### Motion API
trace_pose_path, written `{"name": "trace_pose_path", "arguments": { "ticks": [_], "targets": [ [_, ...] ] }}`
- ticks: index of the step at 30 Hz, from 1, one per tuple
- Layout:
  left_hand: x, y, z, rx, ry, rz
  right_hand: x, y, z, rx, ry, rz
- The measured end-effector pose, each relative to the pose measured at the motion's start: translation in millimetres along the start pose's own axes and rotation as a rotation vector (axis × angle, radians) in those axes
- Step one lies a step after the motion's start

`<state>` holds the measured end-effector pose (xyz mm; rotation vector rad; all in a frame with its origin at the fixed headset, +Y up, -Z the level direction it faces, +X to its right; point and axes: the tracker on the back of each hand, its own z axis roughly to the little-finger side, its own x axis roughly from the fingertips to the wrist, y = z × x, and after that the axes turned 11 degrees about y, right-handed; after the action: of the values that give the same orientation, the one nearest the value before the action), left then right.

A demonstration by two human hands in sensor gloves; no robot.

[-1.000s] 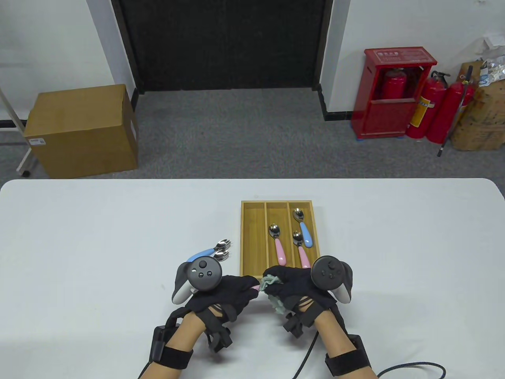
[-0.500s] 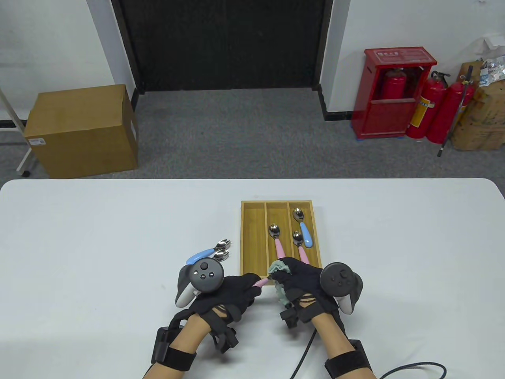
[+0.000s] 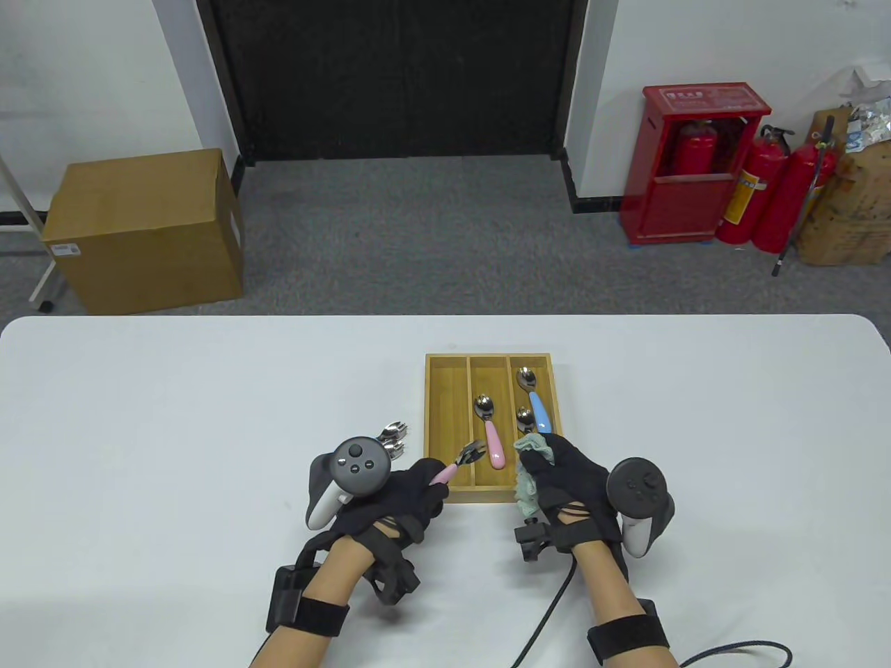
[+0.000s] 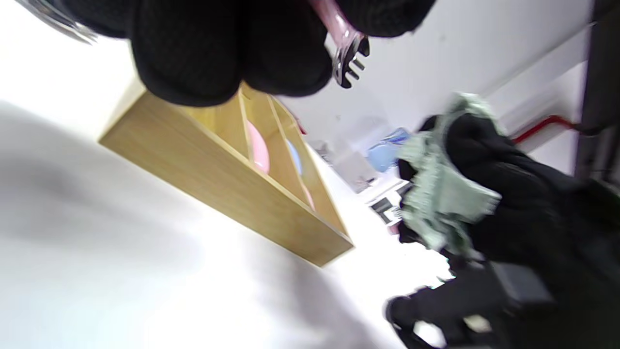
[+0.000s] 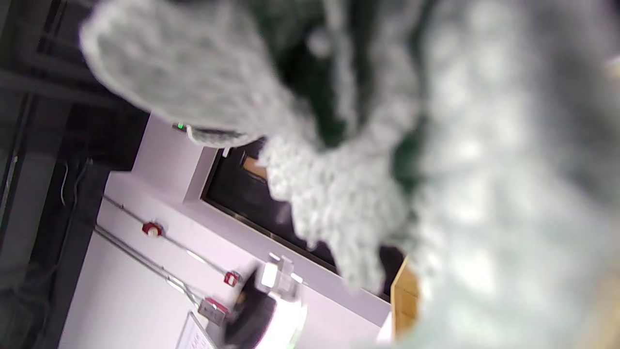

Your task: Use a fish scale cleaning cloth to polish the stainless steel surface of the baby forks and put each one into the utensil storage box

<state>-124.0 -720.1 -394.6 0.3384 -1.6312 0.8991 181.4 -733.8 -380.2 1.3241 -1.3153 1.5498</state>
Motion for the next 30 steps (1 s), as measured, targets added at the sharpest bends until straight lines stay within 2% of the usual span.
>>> {"name": "trace_pose_path", "arguments": {
  "ticks": [3,6,9,14,24,30],
  "targets": [
    [-17,9,-11,-0.142,0.105,-0.078,-2,-6,1,-0.049,0.017,-0.002],
    [-39,11,-15,-0.155,0.222,-0.14,-4,-11,2,-0.09,0.027,0.007],
    [-59,9,-14,-0.166,0.336,-0.156,-5,-15,2,-0.136,0.035,0.008],
    [-89,-2,-14,-0.303,0.492,-0.156,-8,-24,2,-0.2,0.043,0.01],
    [-123,-21,-16,-0.373,0.578,-0.222,-9,-26,4,-0.253,0.053,-0.015],
    [-128,-27,-14,-0.344,0.611,-0.155,-9,-26,2,-0.262,0.055,-0.031]
  ]
}}
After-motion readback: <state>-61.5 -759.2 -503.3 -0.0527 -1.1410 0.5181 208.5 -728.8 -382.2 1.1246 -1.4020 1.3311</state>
